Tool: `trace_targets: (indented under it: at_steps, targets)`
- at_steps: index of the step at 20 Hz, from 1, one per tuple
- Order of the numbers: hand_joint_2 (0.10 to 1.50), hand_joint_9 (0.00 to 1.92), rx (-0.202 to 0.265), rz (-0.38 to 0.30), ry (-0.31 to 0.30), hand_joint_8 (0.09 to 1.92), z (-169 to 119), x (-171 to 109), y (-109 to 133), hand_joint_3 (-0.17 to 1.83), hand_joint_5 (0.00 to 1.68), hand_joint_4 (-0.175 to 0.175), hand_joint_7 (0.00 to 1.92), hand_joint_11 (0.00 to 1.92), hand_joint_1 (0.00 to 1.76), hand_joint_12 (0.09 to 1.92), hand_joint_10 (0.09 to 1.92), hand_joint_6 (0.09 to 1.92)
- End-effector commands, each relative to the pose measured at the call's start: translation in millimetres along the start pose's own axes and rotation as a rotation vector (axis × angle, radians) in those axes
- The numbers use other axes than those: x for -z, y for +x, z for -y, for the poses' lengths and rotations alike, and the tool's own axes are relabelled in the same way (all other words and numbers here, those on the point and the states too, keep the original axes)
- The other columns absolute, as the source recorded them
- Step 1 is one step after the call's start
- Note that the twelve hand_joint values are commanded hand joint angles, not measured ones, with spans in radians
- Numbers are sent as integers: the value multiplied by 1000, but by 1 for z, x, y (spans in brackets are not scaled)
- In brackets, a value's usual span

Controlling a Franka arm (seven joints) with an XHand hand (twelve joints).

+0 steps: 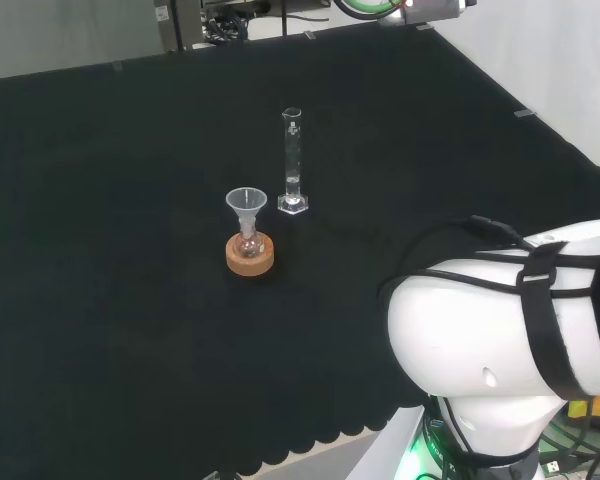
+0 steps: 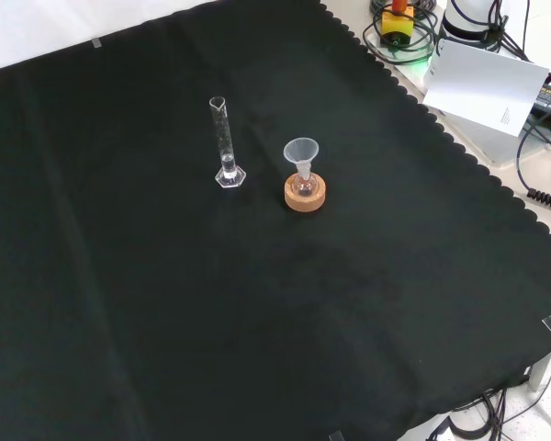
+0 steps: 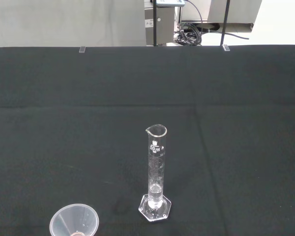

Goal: Pick up the graduated cylinder.

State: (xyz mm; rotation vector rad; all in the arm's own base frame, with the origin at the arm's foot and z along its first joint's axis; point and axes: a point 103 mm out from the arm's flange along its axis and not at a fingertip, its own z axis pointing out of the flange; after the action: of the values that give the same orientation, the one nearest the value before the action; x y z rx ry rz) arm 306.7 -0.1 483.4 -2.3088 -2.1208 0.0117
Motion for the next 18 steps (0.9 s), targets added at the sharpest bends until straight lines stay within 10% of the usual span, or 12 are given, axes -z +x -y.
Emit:
trace_targets:
  at_steps: [1,18]
  targets:
    - [1092,129,-2,14,-20,353,2,0,3,538,127,-11,11,46,186,1340,683,201]
    - [1198,114,-67,-28,-1,374,-48,-41,-12,353,187,-11,0,0,145,1420,698,87]
